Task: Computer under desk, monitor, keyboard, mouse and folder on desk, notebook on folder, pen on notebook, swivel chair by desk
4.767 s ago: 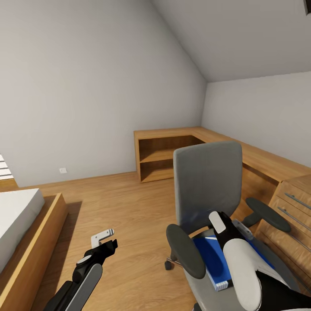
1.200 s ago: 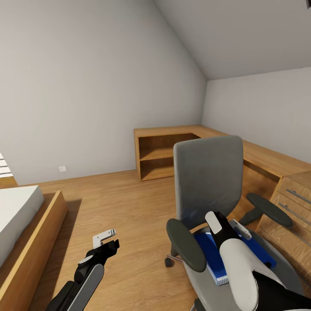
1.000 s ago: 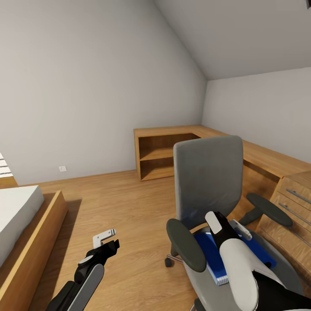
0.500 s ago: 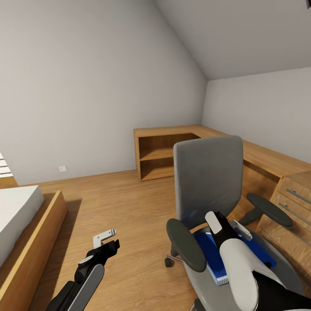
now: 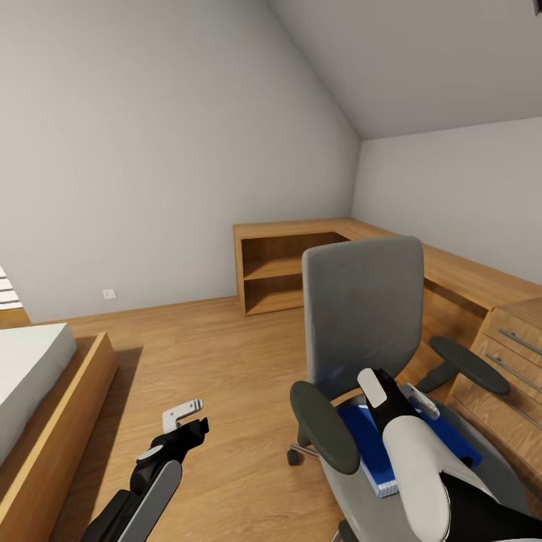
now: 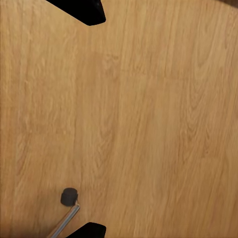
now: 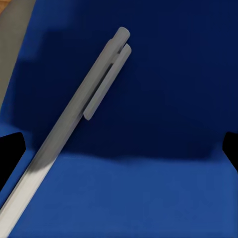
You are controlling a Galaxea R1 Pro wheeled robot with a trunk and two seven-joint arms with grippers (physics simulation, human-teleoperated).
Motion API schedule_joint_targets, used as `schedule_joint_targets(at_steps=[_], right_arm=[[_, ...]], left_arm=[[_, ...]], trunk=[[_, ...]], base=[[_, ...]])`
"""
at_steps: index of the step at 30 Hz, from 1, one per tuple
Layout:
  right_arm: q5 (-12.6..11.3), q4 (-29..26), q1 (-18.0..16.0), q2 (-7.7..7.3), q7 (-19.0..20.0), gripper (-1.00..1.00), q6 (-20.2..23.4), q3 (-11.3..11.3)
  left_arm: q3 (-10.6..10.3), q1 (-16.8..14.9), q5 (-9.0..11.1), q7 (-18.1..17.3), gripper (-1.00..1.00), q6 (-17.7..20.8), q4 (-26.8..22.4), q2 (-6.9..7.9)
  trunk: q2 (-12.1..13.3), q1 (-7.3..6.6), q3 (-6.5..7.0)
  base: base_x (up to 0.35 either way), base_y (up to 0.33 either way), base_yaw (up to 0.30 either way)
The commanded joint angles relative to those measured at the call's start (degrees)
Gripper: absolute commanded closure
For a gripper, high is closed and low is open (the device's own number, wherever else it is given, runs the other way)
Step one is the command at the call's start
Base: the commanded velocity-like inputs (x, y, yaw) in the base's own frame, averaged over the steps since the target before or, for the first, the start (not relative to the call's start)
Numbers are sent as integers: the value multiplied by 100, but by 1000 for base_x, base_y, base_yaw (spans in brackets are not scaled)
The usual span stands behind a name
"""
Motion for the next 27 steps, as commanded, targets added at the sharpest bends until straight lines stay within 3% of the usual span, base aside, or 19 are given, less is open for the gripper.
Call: schedule_joint_targets(at_steps=[1,27], right_arm=[[10,-14,-3,5,-16,-100,60,-22],[9,-14,-3,3,-102,-100,63,-27]], left_arm=[[-15,-5,38,49,-100,9,-6,4],[-82,-5,33,49,-100,9,27,9]], trunk=[[-3,-1,-6],[-3,-1,-6]], base=[[0,0,0],[15,18,0]])
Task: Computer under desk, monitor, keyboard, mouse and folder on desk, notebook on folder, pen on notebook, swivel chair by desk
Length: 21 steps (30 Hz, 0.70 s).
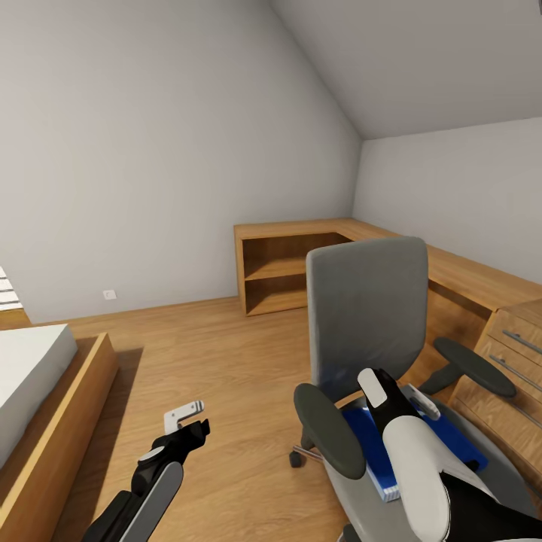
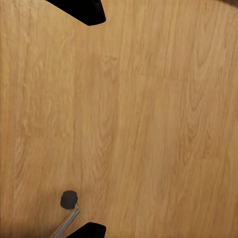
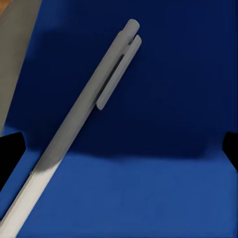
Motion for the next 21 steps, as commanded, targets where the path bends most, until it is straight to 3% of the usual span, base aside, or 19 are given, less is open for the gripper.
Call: schedule_joint_targets(at_steps=[1,13,17,21], right_arm=[[7,-14,-3,3,-30,-100,59,-20],[-6,-14,-3,-1,-87,-100,57,-20],[-6,-14,-3,-2,-89,-100,59,-20],[-6,-14,-3,-3,-89,-100,58,-20]], left_arm=[[-18,-5,38,49,-100,9,-9,6],[-36,-5,38,49,-100,9,-26,-2],[-36,-5,38,49,-100,9,-27,-2],[-38,-5,38,49,-100,9,-27,-2]], trunk=[[-3,-1,-6],[-3,-1,-6],[-163,87,-78],[-163,87,-78]], base=[[0,0,0],[0,0,0],[0,0,0],[0,0,0]])
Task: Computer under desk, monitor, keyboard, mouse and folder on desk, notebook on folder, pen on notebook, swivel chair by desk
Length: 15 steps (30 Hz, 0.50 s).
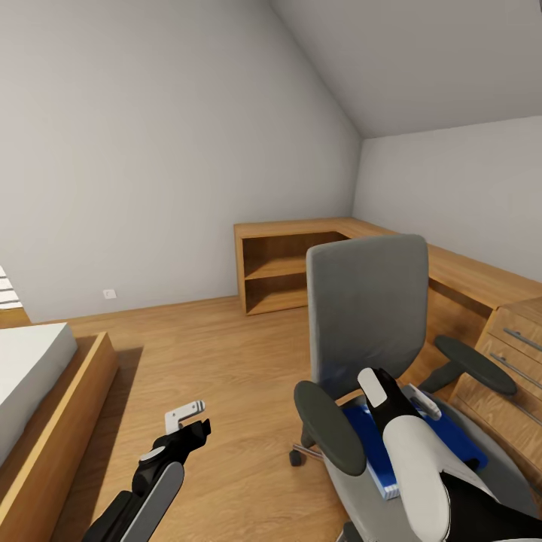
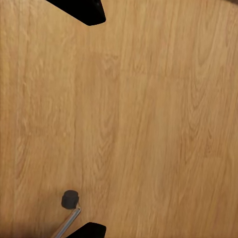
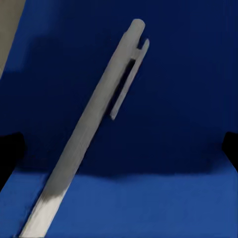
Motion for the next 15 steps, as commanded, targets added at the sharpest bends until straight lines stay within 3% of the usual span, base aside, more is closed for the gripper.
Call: schedule_joint_targets(at_steps=[1,15], right_arm=[[-29,-8,3,3,-13,-100,55,-46],[-29,-8,3,5,-10,-100,56,-46]], left_arm=[[-14,-5,39,49,-100,10,-10,7],[-14,-5,39,49,-100,10,-10,7]], trunk=[[-2,0,-8],[-2,0,-8]], base=[[0,0,0],[0,0,0]])
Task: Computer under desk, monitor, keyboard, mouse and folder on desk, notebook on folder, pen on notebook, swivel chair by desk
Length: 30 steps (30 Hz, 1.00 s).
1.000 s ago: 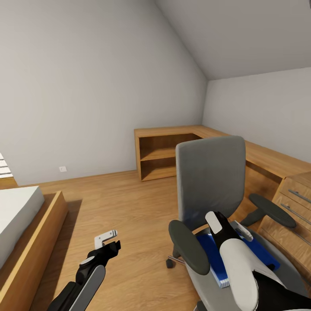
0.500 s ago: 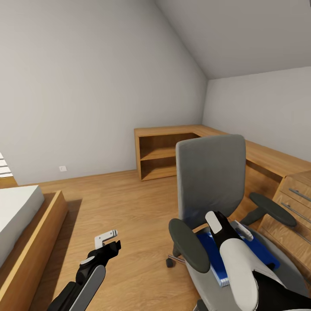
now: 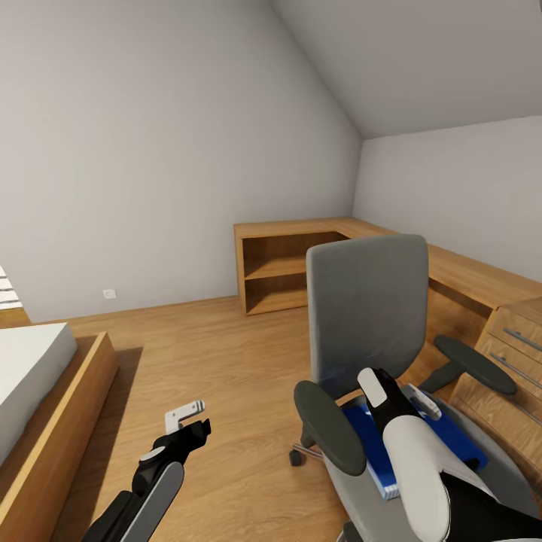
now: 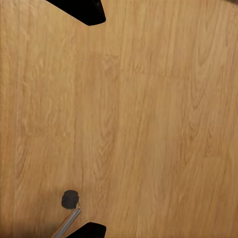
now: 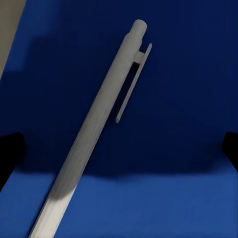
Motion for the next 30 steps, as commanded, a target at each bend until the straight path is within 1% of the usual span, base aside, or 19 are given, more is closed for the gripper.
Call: schedule_joint_targets(at_steps=[1,2,3,30], right_arm=[[-35,-8,2,3,-12,-100,54,-45],[-28,-8,2,6,-13,-100,54,-45],[-26,-8,2,5,-13,100,54,-45],[-21,-8,2,10,-38,100,61,-53]], left_arm=[[-15,-6,39,49,-100,10,-10,7],[-16,-6,39,49,-100,10,-10,7],[-17,-6,39,49,-100,10,-10,7],[-22,-6,39,49,-100,10,-11,7]], trunk=[[-2,0,-8],[-2,0,-8],[-2,0,-8],[-2,0,-8]], base=[[0,0,0],[0,0,0],[0,0,0],[0,0,0]])
